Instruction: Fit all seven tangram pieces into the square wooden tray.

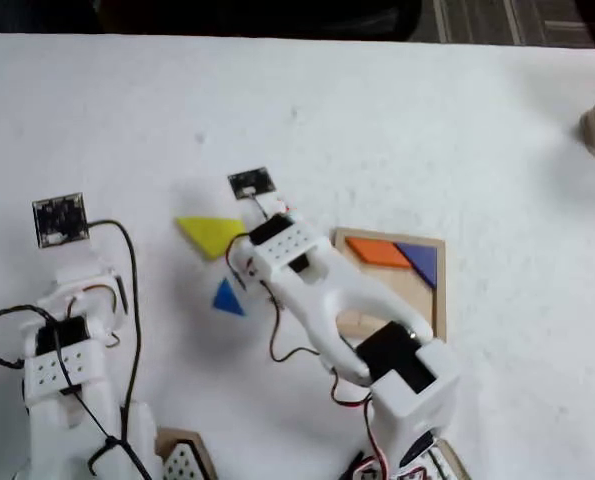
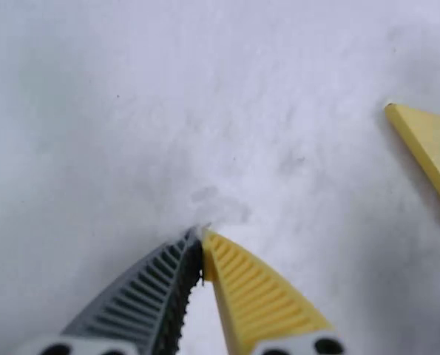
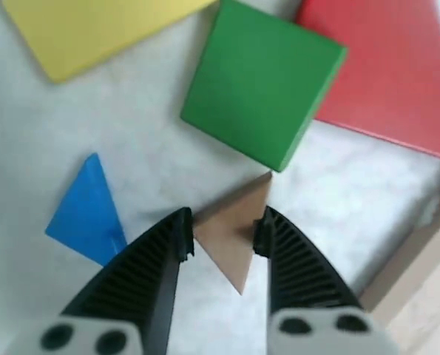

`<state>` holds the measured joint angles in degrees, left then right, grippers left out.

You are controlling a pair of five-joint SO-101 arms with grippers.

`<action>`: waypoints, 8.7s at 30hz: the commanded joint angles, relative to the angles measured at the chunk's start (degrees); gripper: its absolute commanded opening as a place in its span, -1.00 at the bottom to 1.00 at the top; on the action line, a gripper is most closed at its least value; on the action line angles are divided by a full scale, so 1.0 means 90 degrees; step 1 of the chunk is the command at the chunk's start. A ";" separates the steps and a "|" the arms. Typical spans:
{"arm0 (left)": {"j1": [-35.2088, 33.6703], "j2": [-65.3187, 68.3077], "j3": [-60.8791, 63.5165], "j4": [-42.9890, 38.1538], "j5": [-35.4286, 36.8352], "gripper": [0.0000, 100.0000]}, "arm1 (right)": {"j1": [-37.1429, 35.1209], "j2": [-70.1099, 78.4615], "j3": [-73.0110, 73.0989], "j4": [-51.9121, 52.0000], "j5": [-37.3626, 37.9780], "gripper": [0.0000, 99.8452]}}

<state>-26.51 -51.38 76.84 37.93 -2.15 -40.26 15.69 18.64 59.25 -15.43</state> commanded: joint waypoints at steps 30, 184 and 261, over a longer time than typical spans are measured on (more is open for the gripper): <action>0.0044 -0.0132 -0.0059 -0.0166 -0.0049 -0.94 | 0.3463 -0.2808 0.0606 0.2085 0.8020 -0.91; 0.4020 0.4459 -0.3927 0.2598 0.3018 -0.51 | 0.3805 -0.5397 0.4552 -0.0210 0.2667 -0.97; 0.5133 0.5846 -0.6359 0.4073 0.1309 -0.71 | 0.7233 -0.5455 0.4220 0.0317 0.3360 -0.97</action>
<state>15.87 1.63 25.67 71.16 9.89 18.55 -31.34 58.99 61.54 11.38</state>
